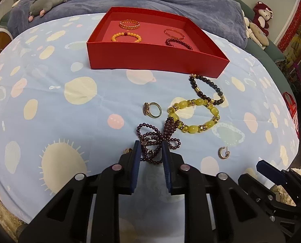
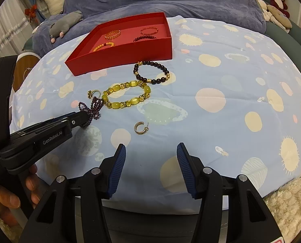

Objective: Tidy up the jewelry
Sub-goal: 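Lower the left tool onto the purple bead bracelet and close it, then grasp the black-and-gold bead bracelet with the right tool while the left tool holds the purple bracelet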

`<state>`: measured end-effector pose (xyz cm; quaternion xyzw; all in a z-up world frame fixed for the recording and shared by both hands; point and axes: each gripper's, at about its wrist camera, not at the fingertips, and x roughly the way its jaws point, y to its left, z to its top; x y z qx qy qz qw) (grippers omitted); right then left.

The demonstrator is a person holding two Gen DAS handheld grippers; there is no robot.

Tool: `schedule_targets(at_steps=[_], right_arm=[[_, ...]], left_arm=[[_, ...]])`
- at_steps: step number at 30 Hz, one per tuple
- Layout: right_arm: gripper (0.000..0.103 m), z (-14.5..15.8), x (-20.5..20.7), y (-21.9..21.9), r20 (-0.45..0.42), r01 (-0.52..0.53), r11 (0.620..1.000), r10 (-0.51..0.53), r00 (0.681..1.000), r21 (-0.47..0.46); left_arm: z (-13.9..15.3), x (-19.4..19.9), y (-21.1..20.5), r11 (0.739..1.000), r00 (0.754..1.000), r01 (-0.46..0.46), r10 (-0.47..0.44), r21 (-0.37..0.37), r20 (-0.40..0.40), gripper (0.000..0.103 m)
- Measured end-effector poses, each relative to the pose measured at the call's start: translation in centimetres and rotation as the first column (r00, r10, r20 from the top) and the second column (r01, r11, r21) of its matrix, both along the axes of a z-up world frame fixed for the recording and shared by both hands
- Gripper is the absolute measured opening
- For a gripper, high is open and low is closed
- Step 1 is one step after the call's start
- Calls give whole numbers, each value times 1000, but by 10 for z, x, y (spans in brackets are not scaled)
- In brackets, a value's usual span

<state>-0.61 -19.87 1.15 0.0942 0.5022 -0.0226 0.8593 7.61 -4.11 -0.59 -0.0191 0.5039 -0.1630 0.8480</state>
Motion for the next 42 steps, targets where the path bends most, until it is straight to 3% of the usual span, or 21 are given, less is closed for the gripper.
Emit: schedule_targets(at_steps=[2,4,14,19,32,38,42], right_arm=[[51,0,0,0,-2,1,1000,-1,1000,1],[51,-1,0,0,-3,2,1000,-2,1000,3],[51,0,2,0,3,1,1000,-1,1000,6],[51,1,13,-5,4,21,1000,-21,1000,23],[50,-1,91,-31,30,54,998,-55,998,12],[38,-10,123,-32,14,24,1000,-24,1000,-5],[36,-16,135,-30,4,14,1000,-14,1000,-16]], left_arm=[[-1,1,0,1000,1000,4,-4,-4,2,9],[0,1,3,1000,1000,3,-3,-12,5,7],[25,-4,15,999,998,-13,16,-49,54,5],[23,-7,23,999,998,-27,29,-31,50,5],[10,-3,29,999,999,-42,43,-15,25,5],[5,0,28,999,999,-44,44,-22,9,5],[1,1,28,999,999,-44,43,-23,-6,5]])
